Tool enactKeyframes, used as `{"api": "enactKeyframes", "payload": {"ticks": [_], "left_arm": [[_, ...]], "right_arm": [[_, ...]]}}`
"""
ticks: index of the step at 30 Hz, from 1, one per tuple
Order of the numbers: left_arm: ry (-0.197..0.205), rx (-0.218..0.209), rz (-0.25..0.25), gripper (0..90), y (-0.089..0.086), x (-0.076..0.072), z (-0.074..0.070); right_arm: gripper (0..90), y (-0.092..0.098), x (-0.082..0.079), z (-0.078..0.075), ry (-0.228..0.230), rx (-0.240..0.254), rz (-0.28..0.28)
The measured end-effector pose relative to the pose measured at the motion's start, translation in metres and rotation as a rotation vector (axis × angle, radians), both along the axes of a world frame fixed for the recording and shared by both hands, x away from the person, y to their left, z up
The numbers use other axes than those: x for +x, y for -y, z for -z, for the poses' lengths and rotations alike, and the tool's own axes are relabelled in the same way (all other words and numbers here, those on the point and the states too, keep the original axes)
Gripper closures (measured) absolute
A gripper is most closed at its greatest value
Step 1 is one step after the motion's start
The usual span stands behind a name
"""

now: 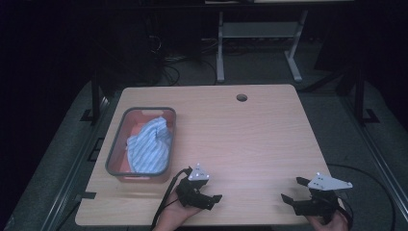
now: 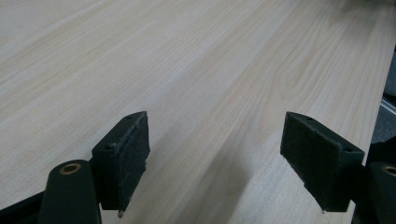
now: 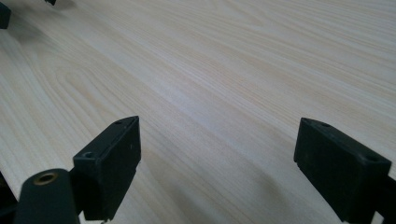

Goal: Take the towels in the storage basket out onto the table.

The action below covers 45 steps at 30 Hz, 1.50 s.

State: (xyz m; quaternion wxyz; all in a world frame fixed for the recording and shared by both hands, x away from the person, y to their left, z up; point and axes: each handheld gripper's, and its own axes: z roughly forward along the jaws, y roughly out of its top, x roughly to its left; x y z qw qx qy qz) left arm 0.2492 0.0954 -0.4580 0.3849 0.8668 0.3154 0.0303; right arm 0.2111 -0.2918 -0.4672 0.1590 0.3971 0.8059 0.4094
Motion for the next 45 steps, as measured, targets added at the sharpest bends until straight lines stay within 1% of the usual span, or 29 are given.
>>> {"api": "enactKeyframes", "payload": {"ticks": [1,4,5,9,11,13,14,15,17,18,20,21,22,23,25,26,27,30,31,32,34,36,37,38,39,40,41,42,45], "left_arm": [[0.001,-0.010,-0.006,23.9,0.000,0.000,0.000],[0.000,-0.001,-0.001,23.8,-0.001,0.001,0.000],[-0.002,-0.008,-0.008,23.8,0.000,0.001,0.000],[-0.004,-0.007,-0.007,23.9,0.000,0.003,-0.002],[-0.004,-0.007,0.007,23.9,0.005,0.003,-0.006],[0.000,0.005,0.023,24.0,0.008,0.003,-0.008],[0.000,0.005,0.023,23.9,0.008,0.003,-0.008],[0.003,0.010,0.032,23.9,0.011,0.004,-0.009],[0.000,0.004,0.030,23.9,0.013,0.004,-0.009],[-0.004,0.009,0.039,23.9,0.015,0.005,-0.011],[-0.007,0.032,0.054,23.8,0.017,0.007,-0.014],[-0.014,0.022,0.054,23.8,0.018,0.007,-0.017],[-0.013,0.025,0.059,23.8,0.018,0.008,-0.019],[-0.012,0.028,0.063,23.1,0.019,0.009,-0.025],[-0.012,0.020,0.058,23.1,0.020,0.010,-0.027],[-0.009,0.035,0.068,22.9,0.022,0.012,-0.032],[-0.005,0.041,0.073,22.9,0.023,0.014,-0.035],[-0.011,0.038,0.077,22.8,0.023,0.021,-0.042],[-0.011,0.038,0.077,22.6,0.023,0.021,-0.042],[-0.018,0.036,0.075,21.9,0.023,0.025,-0.047],[-0.022,0.039,0.073,21.6,0.023,0.030,-0.051],[-0.028,0.046,0.071,21.1,0.023,0.035,-0.054],[-0.022,0.057,0.072,20.8,0.023,0.038,-0.056],[-0.022,0.057,0.072,20.7,0.023,0.038,-0.056],[-0.027,0.048,0.062,20.6,0.022,0.042,-0.057],[-0.027,0.057,0.060,20.2,0.022,0.043,-0.058],[-0.027,0.057,0.060,19.8,0.022,0.043,-0.058],[-0.024,0.071,0.059,19.6,0.021,0.046,-0.059],[-0.028,0.080,0.061,19.4,0.021,0.048,-0.059]], "right_arm": [[14.2,0.001,0.000,0.000,0.002,0.001,-0.002],[14.2,0.001,0.001,0.000,-0.001,0.009,-0.003],[14.2,0.001,0.001,0.000,0.000,0.009,-0.004],[14.2,0.001,0.000,-0.001,0.002,0.011,-0.003],[14.2,0.001,0.000,-0.001,0.001,0.012,0.001],[14.2,0.001,0.000,-0.001,0.000,0.009,0.003],[14.2,0.001,0.000,-0.001,0.000,0.009,0.003],[14.2,0.002,0.000,-0.001,-0.002,0.013,0.009],[14.2,0.002,0.000,-0.001,0.004,0.014,0.009],[14.2,0.004,-0.001,-0.002,0.000,0.010,0.015],[14.2,0.004,-0.001,-0.003,0.000,0.009,0.015],[14.2,0.005,-0.001,-0.004,0.005,0.007,0.019],[14.2,0.006,-0.001,-0.005,0.011,0.006,0.019],[14.2,0.007,-0.002,-0.006,0.010,0.002,0.025],[14.2,0.007,-0.002,-0.007,0.012,0.002,0.031],[14.2,0.008,-0.002,-0.007,0.013,0.001,0.032],[14.2,0.008,-0.002,-0.006,0.013,-0.001,0.030],[14.2,0.009,-0.001,-0.004,0.000,0.000,0.037],[14.2,0.009,0.000,-0.003,-0.005,-0.001,0.038],[14.2,0.010,0.000,-0.003,-0.003,-0.001,0.040],[14.2,0.010,-0.001,-0.004,-0.002,0.001,0.042],[14.2,0.010,-0.001,-0.004,-0.001,0.001,0.042],[14.2,0.010,-0.001,-0.004,-0.001,0.000,0.041],[14.2,0.010,-0.001,-0.003,-0.001,-0.002,0.039],[14.2,0.011,-0.001,-0.003,0.000,-0.002,0.037],[14.2,0.011,0.000,-0.003,-0.007,0.002,0.038],[14.2,0.011,0.000,-0.003,-0.012,0.003,0.038],[14.2,0.011,0.000,-0.003,-0.005,0.000,0.031],[14.2,0.011,0.000,-0.004,-0.006,0.002,0.031]]}}
